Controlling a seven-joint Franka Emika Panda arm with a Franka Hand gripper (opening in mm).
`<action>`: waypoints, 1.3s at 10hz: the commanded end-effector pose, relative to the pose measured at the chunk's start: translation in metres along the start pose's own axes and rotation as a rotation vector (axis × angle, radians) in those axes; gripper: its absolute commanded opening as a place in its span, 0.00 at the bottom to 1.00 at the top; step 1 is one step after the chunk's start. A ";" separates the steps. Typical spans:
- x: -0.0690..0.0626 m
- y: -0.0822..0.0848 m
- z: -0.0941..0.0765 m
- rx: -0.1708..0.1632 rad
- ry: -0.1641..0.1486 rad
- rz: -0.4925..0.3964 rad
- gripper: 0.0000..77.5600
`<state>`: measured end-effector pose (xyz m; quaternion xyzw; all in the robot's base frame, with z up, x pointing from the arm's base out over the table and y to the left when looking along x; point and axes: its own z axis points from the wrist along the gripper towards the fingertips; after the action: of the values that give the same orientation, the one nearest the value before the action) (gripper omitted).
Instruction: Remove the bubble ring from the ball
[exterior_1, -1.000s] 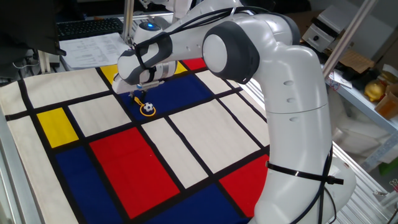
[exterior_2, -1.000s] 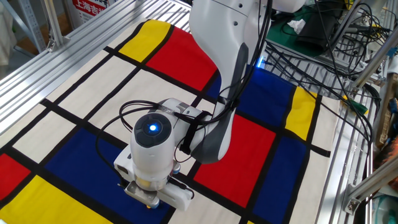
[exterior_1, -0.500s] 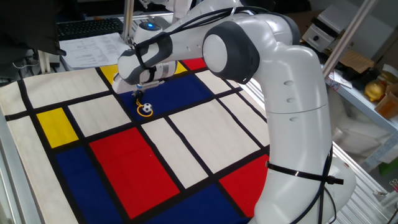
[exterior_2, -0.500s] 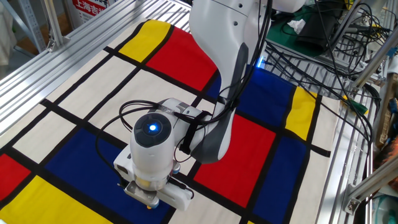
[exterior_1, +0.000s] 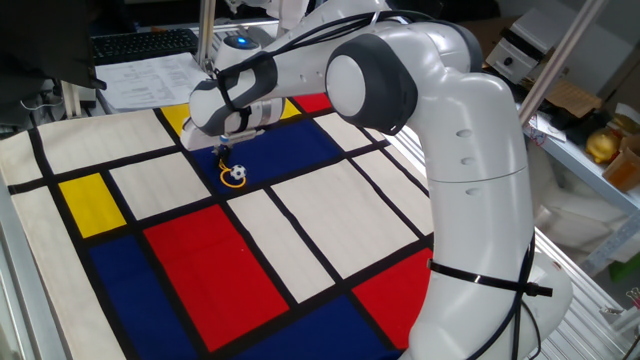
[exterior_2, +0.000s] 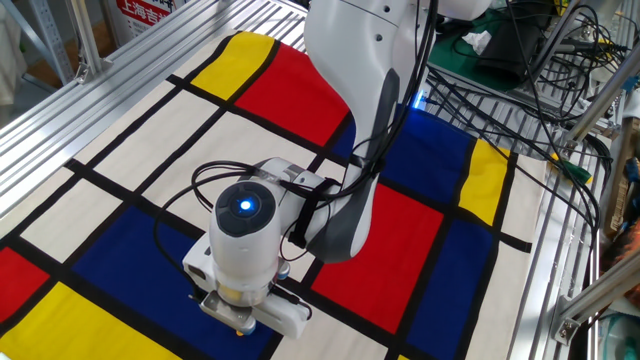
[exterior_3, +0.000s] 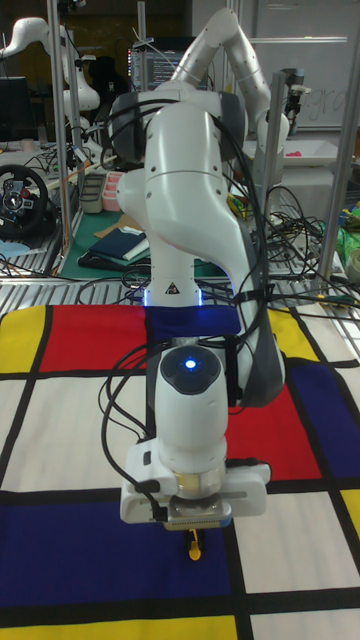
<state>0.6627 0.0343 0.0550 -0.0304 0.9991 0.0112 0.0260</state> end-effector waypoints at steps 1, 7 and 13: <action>0.001 -0.007 -0.033 0.039 0.024 0.000 0.01; -0.002 -0.017 -0.060 0.064 0.051 -0.007 0.01; -0.008 -0.058 -0.068 0.048 0.057 -0.051 0.01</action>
<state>0.6668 -0.0155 0.1236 -0.0458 0.9988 -0.0160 -0.0048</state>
